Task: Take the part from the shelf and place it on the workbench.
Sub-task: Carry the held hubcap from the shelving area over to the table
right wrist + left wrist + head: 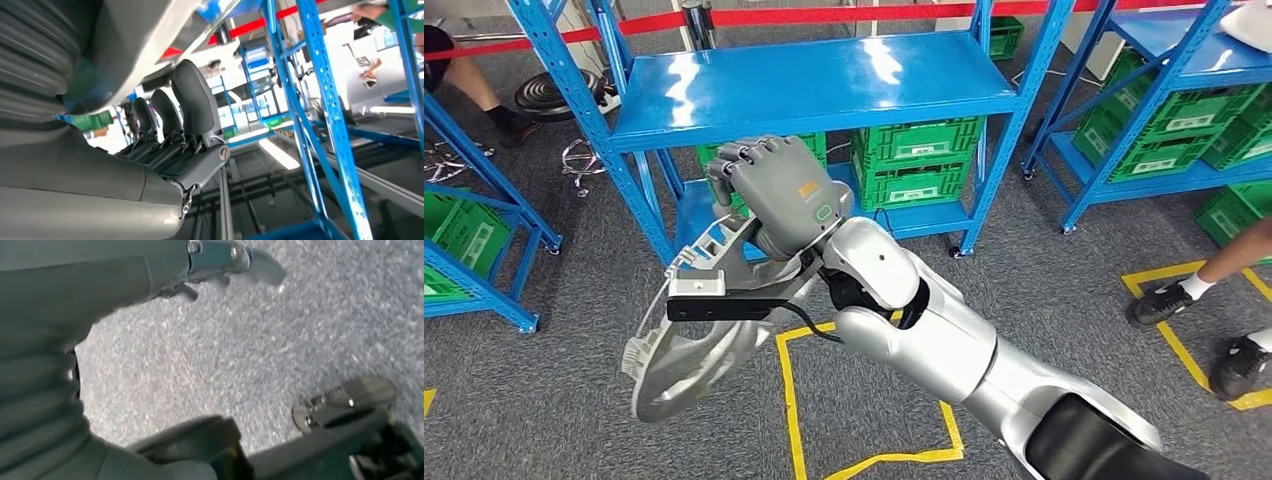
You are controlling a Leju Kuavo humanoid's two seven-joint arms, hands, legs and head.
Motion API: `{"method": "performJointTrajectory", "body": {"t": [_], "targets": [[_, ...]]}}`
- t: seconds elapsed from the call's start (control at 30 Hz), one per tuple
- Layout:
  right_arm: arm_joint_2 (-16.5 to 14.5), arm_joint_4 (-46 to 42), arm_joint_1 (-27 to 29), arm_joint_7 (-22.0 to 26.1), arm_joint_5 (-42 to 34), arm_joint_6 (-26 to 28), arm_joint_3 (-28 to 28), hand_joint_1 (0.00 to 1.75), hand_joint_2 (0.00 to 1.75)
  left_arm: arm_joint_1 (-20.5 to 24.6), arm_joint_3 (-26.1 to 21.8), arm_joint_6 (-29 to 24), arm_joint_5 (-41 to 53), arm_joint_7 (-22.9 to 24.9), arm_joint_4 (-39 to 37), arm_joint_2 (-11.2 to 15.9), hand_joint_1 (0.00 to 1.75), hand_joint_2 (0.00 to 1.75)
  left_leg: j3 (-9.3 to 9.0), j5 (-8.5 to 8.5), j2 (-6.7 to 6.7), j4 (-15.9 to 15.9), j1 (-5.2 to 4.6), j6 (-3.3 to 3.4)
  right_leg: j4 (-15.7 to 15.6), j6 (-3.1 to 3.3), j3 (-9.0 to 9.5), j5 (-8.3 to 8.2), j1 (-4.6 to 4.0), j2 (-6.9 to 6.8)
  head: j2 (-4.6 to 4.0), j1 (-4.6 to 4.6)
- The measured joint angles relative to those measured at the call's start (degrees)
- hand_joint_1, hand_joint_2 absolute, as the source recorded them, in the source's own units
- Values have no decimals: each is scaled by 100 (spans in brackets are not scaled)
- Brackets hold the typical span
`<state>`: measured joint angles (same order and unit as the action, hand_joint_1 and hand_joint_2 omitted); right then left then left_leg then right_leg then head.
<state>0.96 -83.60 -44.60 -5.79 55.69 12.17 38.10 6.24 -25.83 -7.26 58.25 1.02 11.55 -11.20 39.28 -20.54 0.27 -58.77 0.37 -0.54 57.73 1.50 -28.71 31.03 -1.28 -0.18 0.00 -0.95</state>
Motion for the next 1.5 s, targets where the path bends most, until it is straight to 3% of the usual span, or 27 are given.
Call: {"method": "performJointTrajectory", "body": {"t": [0.07, 0.1, 0.17, 0.2, 0.23, 0.27, 0.33, 0.4, 0.47, 0.53, 0.57, 0.63, 0.7, 0.73, 0.77, 0.83, 0.9, 0.93, 0.97, 1.03, 1.1, 1.2, 1.23, 1.3, 1.37, 1.43, 1.5], "targets": [[16, -50, 37, -13, 36, -34, 0, 175, 175, -10, 0, 35, -3, 0, -4, 13, 0, 175, 61, -133, -11, -53, 6, -62, -74, 61, -86, -171, 30, -14, 0, 3], [22, -75, 51, -24, 51, -59, 0, 175, 175, -14, 0, 50, -7, -1, -6, 21, 0, 175, 119, -371, -18, -213, 7, -91, -104, 83, -154, -270, 52, -23, 0, 13], [27, -121, 72, -43, 88, -123, 0, 175, 175, -12, 0, 67, -14, -3, -6, 39, 0, 175, 237, -992, -22, -851, 26, -148, -107, 103, -343, -442, 69, -28, 0, 33], [31, -138, 85, -55, 99, -152, 0, 175, 175, -11, 1, 74, -15, -3, -5, 49, 0, 175, 269, -1162, -20, -1209, 34, -176, -97, 96, -445, -520, 72, -29, 0, 34], [38, -155, 100, -62, 108, -171, -1, 175, 175, -10, 1, 82, -8, -1, -5, 59, 0, 175, 248, -1177, -20, -1476, 41, -199, -80, 88, -551, -594, 75, -30, 0, 33], [49, -171, 117, -68, 110, -179, -4, 175, 175, -9, 2, 99, 8, 6, -4, 67, 0, 175, 159, -1063, -19, -1576, 46, -215, -56, 73, -658, -662, 81, -31, 0, 33], [84, -227, 152, -86, 125, -175, -31, 175, 175, -6, 8, 145, 71, 40, 1, 83, 0, 175, -273, -796, -21, -1223, 59, -232, 13, 29, -863, -780, 101, -31, 0, 35], [137, -311, 176, -102, 160, -156, -110, 175, 175, 8, 25, 188, 138, 80, 16, 97, 0, 175, -850, -917, -41, -454, 42, -201, 82, -32, -1019, -883, 106, -31, 1, 42], [207, -393, 195, -100, 191, -137, -222, 175, 175, 38, 54, 220, 179, 110, 31, 111, 0, 175, -1076, -1096, -65, -12, 5, -113, 92, -96, -1085, -1000, 101, -38, 1, 46], [291, -449, 249, -79, 214, -134, -329, 175, 175, 59, 82, 238, 192, 132, 34, 128, 0, 175, -999, -1013, -58, 38, 2, 8, 77, -166, -1115, -1061, 116, -33, 1, 62], [334, -471, 286, -68, 234, -146, -381, 175, 175, 68, 91, 236, 192, 132, 35, 138, 0, 175, -956, -945, -45, 43, 8, 69, 147, -204, -1157, -951, 126, -21, 0, 66], [393, -508, 357, -53, 292, -185, -477, 175, 175, 79, 98, 210, 186, 123, 38, 152, 0, 175, -822, -793, -18, 53, 25, 148, 610, -272, -1316, -424, 151, 2, 1, 67], [414, -534, 412, -50, 351, -220, -532, 175, 175, 74, 98, 180, 171, 109, 39, 162, 0, 175, -627, -644, -5, 43, 26, 161, 1361, -317, -1481, 82, 167, 7, 1, 65], [417, -539, 441, -37, 367, -232, -545, 175, 175, 68, 98, 169, 152, 99, 38, 167, 0, 175, -525, -571, 1, 34, 28, 154, 1644, -331, -1498, 152, 178, 7, 0, 67], [419, -541, 466, -10, 374, -239, -548, 175, 175, 61, 98, 158, 123, 85, 38, 171, 0, 175, -423, -502, 6, 21, 31, 142, 1759, -339, -1430, 94, 190, 7, 0, 66], [420, -533, 481, 68, 361, -245, -548, 175, 175, 45, 96, 132, 44, 51, 37, 174, 0, 175, -234, -380, 8, -16, 46, 100, 1394, -342, -1002, -181, 215, 6, 0, 67], [417, -520, 457, 134, 326, -241, -543, 175, 175, 23, 93, 101, -16, 24, 38, 183, 0, 175, -95, -278, -1, -52, 51, 32, 587, -319, -402, -159, 211, 19, 0, 67], [414, -508, 445, 153, 307, -240, -540, 175, 175, 14, 92, 87, -32, 17, 38, 190, 0, 175, -59, -226, -6, -57, 49, -7, 283, -290, -211, -84, 197, 29, 0, 66], [409, -493, 433, 165, 283, -240, -535, 175, 175, 8, 91, 77, -40, 15, 38, 198, 0, 175, -38, -169, -12, -45, 48, -49, 109, -251, -125, -11, 177, 39, 0, 67], [403, -446, 409, 178, 236, -249, -518, 175, 175, -3, 90, 69, -48, 17, 35, 219, 0, 175, -12, -86, -28, -14, 61, -128, 59, -150, -172, -72, 167, 30, 1, 63], [386, -396, 372, 184, 199, -272, -496, 175, 175, -9, 89, 67, -55, 19, 33, 240, 0, 175, 79, -320, -41, -172, 71, -185, 49, -47, -273, -191, 176, 1, 1, 72], [351, -344, 334, 184, 167, -308, -474, 175, 175, 0, 86, 66, -66, 18, 32, 267, 0, 175, 298, -1136, -39, -1148, 70, -226, 50, 31, -489, -383, 145, -17, 0, 89], [343, -326, 331, 179, 157, -317, -466, 175, 175, 2, 85, 66, -68, 17, 32, 274, 0, 175, 324, -1269, -39, -1482, 68, -226, 54, 44, -573, -448, 124, -20, 0, 90], [328, -294, 331, 163, 143, -328, -451, 175, 175, -2, 85, 66, -70, 16, 32, 284, 0, 175, 145, -1159, -40, -1643, 53, -185, 65, 59, -732, -569, 82, -23, 0, 90], [314, -281, 330, 147, 134, -336, -446, 175, 175, -16, 85, 67, -71, 17, 31, 296, 0, 175, -351, -907, -46, -1092, 6, -86, 74, 62, -860, -676, 51, -15, 0, 91], [304, -279, 330, 134, 127, -350, -446, 175, 175, -28, 84, 68, -72, 16, 30, 325, 0, 175, -906, -955, -51, -286, -54, 29, 78, 35, -937, -771, 38, -18, 0, 90], [287, -278, 334, 122, 117, -397, -445, 175, 175, -30, 83, 68, -74, 16, 30, 346, 0, 175, -1125, -1061, -54, 126, -102, 85, 56, -21, -975, -882, 61, -39, 0, 95]]}}
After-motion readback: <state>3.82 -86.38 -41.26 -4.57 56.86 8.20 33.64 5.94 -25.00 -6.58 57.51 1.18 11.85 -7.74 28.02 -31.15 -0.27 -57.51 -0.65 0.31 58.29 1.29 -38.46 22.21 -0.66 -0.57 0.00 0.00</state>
